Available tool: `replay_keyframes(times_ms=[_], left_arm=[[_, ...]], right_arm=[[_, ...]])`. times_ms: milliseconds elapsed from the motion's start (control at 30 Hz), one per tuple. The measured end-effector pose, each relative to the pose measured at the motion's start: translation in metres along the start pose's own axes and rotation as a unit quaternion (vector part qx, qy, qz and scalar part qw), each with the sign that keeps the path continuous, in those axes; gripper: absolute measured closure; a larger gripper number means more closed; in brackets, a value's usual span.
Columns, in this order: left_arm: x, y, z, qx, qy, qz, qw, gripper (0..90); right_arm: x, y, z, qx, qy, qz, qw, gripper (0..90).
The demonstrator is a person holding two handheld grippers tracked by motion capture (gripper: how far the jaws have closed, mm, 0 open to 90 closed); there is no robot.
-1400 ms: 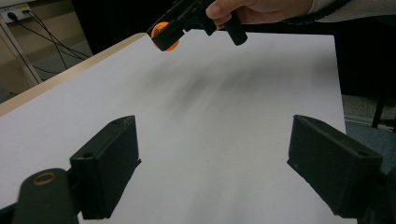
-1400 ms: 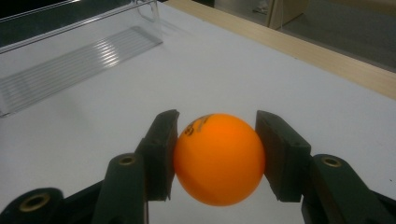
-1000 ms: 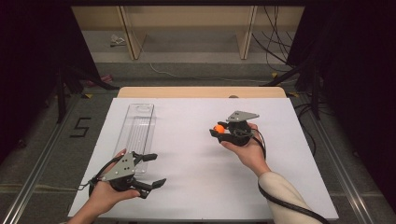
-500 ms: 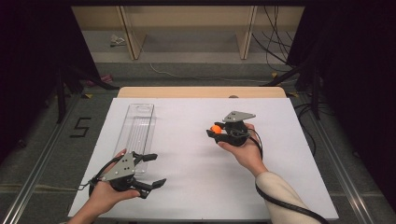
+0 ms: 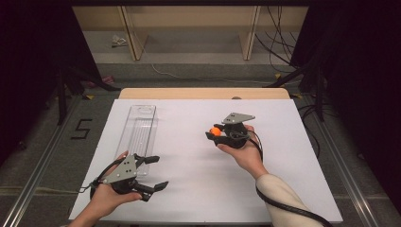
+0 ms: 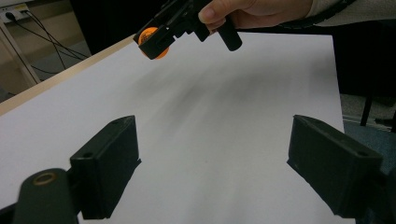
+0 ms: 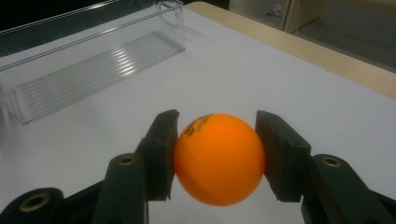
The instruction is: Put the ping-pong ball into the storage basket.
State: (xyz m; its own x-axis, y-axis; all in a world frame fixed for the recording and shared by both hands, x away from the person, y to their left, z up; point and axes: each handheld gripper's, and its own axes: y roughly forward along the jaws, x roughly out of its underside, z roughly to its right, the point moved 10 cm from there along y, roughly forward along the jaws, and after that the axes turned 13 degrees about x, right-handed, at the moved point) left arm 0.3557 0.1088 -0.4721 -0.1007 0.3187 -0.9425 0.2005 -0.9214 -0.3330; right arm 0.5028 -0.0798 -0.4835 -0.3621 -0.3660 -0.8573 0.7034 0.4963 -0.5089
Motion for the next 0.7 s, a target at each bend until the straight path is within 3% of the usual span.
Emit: replay_keyframes(times_ms=[700], left_arm=[[0.0005,0.0008,0.0008,0.001,0.003,-0.003,1.0,15.8]], right_arm=[[-0.004,0.004,-0.0088,-0.007,-0.005,0.002,1.0,51.3]])
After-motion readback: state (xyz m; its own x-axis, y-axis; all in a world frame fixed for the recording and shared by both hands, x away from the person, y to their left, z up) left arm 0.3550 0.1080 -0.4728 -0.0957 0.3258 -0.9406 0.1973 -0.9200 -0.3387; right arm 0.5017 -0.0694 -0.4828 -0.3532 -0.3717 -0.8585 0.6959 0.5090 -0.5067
